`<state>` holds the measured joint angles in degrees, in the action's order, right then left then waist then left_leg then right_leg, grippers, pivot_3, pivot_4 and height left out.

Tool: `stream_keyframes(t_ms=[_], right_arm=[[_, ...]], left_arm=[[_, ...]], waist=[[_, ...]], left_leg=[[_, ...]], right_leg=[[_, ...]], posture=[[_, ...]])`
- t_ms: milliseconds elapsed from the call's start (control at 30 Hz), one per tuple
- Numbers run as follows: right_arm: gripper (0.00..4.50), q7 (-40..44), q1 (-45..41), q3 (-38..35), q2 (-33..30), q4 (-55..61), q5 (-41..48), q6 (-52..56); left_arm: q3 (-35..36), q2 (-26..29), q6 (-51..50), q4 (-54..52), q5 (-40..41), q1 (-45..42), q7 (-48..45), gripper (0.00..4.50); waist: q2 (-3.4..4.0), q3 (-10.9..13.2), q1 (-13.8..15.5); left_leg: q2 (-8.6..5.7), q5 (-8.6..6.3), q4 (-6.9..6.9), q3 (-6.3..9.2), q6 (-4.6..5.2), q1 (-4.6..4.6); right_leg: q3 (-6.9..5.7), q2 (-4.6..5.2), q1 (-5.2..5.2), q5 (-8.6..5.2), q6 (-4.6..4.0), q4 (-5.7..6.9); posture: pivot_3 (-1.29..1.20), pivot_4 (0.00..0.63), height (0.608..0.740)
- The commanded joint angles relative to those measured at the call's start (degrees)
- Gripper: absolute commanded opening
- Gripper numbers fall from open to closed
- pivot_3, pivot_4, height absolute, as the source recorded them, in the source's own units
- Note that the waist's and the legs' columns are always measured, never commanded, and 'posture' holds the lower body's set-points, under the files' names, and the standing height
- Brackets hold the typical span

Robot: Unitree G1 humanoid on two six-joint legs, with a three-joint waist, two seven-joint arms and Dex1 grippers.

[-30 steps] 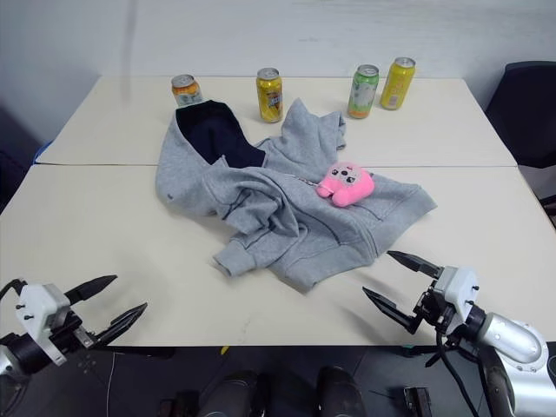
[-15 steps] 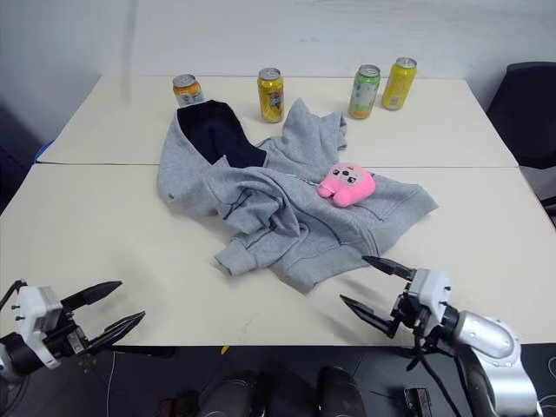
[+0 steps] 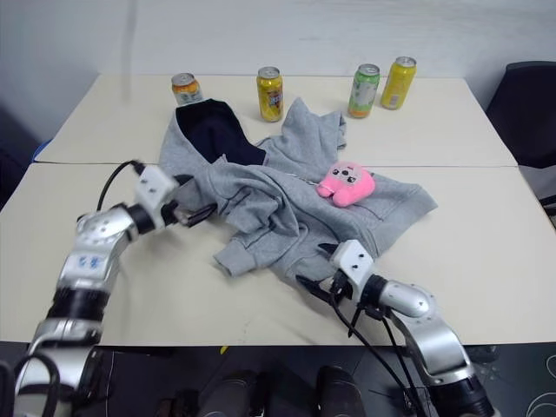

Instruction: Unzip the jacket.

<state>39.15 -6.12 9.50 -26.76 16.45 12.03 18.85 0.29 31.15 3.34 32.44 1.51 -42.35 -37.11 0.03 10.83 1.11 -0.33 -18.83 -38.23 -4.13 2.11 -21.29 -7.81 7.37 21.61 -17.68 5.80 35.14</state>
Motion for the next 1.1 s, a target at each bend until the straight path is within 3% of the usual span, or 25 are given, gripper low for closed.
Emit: stream_keyframes(t_ms=[33, 67, 167, 400, 500, 600, 733, 867, 1000, 1100], right_arm=[[3.60, -1.33, -0.49, 1.23, 1.03, 1.76, -0.20, 2.81], [3.19, -2.03, -0.36, 1.50, 1.21, 2.02, -0.77, 3.45], [2.36, -3.84, 0.32, 1.60, 1.16, 2.40, -2.33, 3.51], [0.11, -3.27, 2.79, -6.16, -2.84, 2.81, -0.73, -0.04], [0.00, -0.47, 3.33, -11.30, -5.58, 1.25, 1.71, -3.46], [0.00, 9.46, 5.33, -16.85, -11.22, -0.79, 7.08, -7.19], [0.00, 22.07, 9.04, -22.57, -19.83, -6.04, 11.14, -9.96], [0.00, 28.40, 9.56, -26.08, -26.61, -16.37, 10.46, -12.77], [0.00, 32.34, 8.63, -27.89, -29.32, -23.11, 12.40, -10.64], [0.00, 37.55, 12.17, -27.36, -32.38, -22.70, 13.50, -7.09]], left_arm=[[-2.16, -1.07, 4.96, 9.87, -3.37, -4.54, 1.03, 4.50], [-2.57, -1.69, 5.60, 13.17, -3.84, -6.41, 0.95, 4.50], [-2.13, -3.29, 5.58, 19.06, -2.19, -9.50, -2.91, 3.95], [-1.00, -2.98, -3.20, 19.15, 4.32, -6.49, -21.97, 1.78], [-2.11, -0.95, -4.81, 13.10, 5.68, -0.73, -28.76, 0.92], [-1.96, 2.55, -9.90, 0.13, 9.76, 8.24, -34.80, 0.02], [-0.60, 9.62, -17.62, -20.28, 15.82, 21.99, -39.30, 0.02], [5.28, 15.87, -25.30, -39.92, 23.77, 38.19, -39.05, 0.02], [14.96, 17.10, -33.35, -57.21, 32.95, 54.44, -34.74, 0.02], [20.13, 16.97, -35.02, -66.57, 33.92, 64.25, -31.64, 0.02]], waist=[[0.00, 0.00, -0.21], [-0.01, 0.00, -0.24], [-0.04, 0.00, 0.04], [-0.06, 0.01, 0.31], [-0.06, 0.01, 0.14], [-0.05, 0.01, 0.04], [-0.04, 0.01, -0.67], [0.00, 0.03, -1.48], [0.02, 0.06, -1.29], [0.19, 0.13, -0.83]], left_leg=[[0.00, 0.00, 0.01, -0.01, 0.00, 0.00], [0.01, 0.00, 0.00, -0.01, 0.00, 0.01], [0.02, 0.01, -0.09, 0.00, 0.01, 0.01], [-0.01, 0.01, -0.27, 0.02, 0.03, -0.02], [-0.05, -0.02, -0.32, 0.00, 0.09, -0.01], [-0.03, -0.03, -0.30, 0.01, 0.09, 0.02], [0.06, -0.05, -0.20, 0.05, 0.08, 0.05], [0.13, -0.08, -0.02, 0.05, 0.08, 0.14], [0.21, -0.10, -0.01, 0.12, 0.04, 0.19], [0.20, -0.11, -0.05, 0.21, 0.02, 0.16]], right_leg=[[0.00, -0.01, 0.00, 0.00, 0.01, -0.01], [-0.01, -0.01, 0.01, -0.01, 0.01, 0.00], [-0.02, 0.00, 0.01, 0.00, 0.02, 0.09], [-0.01, 0.07, 0.00, -0.01, 0.03, 0.24], [0.03, 0.09, -0.02, -0.02, 0.04, 0.24], [0.13, 0.11, -0.04, -0.02, 0.04, 0.24], [0.34, 0.15, -0.11, -0.01, 0.04, 0.07], [0.53, 0.37, -0.17, -0.01, 0.03, -0.10], [0.54, 0.41, -0.21, -0.01, 0.02, -0.17], [0.52, 0.45, -0.24, -0.03, 0.00, -0.42]], posture=[[0.00, 0.150, 0.740], [0.00, 0.150, 0.740], [0.00, 0.150, 0.740], [0.00, 0.150, 0.740], [0.00, 0.150, 0.740], [0.00, 0.150, 0.740], [0.00, 0.150, 0.740], [0.00, 0.150, 0.740], [0.00, 0.150, 0.740], [0.00, 0.150, 0.740]])
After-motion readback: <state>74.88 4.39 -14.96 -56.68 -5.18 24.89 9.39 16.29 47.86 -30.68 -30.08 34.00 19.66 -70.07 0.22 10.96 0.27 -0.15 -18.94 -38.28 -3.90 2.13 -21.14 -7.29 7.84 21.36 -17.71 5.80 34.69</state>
